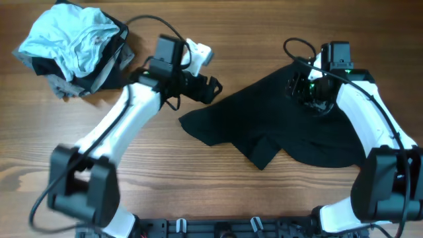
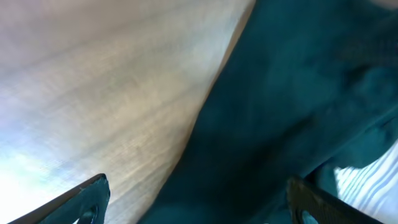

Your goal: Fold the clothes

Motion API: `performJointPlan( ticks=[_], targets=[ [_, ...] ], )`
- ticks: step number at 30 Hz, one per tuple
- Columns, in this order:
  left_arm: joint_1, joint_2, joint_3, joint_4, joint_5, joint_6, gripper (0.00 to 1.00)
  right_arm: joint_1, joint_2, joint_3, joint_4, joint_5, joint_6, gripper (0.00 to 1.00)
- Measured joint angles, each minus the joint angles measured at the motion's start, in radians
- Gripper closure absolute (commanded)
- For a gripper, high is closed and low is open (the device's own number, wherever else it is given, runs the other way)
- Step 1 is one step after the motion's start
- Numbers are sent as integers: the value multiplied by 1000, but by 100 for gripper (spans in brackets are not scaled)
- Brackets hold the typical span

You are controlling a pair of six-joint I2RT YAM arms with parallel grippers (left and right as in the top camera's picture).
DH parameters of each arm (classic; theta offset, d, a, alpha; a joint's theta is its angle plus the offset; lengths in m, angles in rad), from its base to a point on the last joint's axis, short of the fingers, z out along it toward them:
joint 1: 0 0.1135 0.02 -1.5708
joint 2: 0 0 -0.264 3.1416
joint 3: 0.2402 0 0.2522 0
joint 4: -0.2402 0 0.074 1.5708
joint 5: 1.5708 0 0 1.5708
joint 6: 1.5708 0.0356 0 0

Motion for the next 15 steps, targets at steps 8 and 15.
performJointPlan(
  ticks=[8,15],
  targets=[
    [-21,211,0,-27,-4,35,25,0,-61,0,-64,-6,-63,25],
    [-63,212,0,-31,-16,60,22,0,-61,-2,16,81,0,25]
  ],
)
